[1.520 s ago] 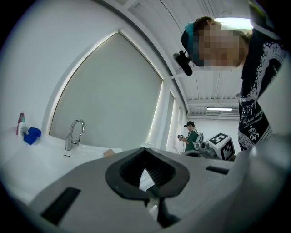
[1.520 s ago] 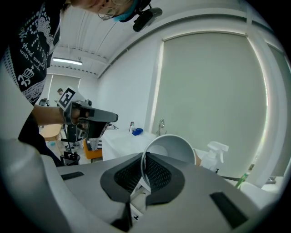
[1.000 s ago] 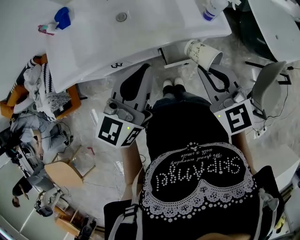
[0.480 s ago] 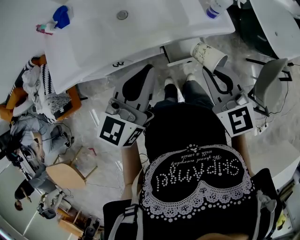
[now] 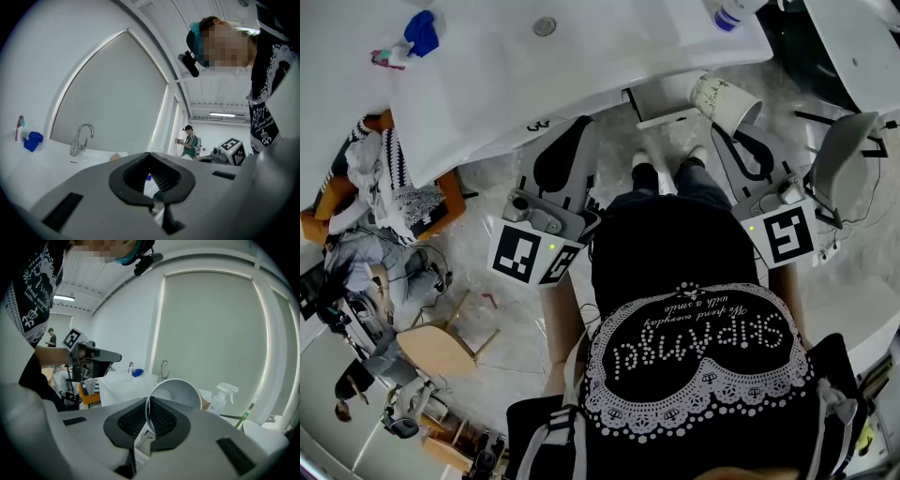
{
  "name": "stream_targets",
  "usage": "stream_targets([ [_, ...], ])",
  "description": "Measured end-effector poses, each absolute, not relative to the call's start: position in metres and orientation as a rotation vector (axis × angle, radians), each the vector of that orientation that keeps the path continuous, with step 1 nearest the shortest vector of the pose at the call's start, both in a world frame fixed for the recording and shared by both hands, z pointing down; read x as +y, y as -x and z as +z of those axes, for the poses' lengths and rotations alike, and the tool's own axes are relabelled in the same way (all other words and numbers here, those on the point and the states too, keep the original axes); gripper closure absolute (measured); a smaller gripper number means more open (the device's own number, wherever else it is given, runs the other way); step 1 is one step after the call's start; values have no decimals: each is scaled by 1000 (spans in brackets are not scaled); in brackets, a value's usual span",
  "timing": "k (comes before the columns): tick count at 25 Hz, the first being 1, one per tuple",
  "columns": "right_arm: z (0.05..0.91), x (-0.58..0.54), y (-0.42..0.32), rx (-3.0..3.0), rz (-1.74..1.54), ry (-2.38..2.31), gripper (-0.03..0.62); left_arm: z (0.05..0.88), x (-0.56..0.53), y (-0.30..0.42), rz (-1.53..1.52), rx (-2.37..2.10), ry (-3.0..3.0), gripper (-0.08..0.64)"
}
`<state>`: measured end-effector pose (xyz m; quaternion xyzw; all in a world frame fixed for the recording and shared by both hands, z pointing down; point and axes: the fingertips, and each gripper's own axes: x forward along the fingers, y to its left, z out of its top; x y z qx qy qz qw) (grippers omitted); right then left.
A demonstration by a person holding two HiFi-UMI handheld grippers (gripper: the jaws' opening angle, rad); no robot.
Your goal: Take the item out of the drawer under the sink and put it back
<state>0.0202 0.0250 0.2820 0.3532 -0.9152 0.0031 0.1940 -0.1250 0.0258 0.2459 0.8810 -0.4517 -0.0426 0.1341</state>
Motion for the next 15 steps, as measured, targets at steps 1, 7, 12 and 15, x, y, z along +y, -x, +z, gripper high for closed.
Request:
stream_targets([
  [1,282,24,-22,-2556,-15,-981,569,245,24,126,-132,-1311,-2551,557],
  [7,302,18,-37,-2334,-215,-894,569,247,20,126,-140,-1300,-2549,557],
  [12,324,9,-39,-2229,-293,-858,569,250,19,122,-117,-1280,-2559,557],
  [15,334,3,-35,-2229,-310,-842,569,249,19,120,-122,-1268,-2561,557],
])
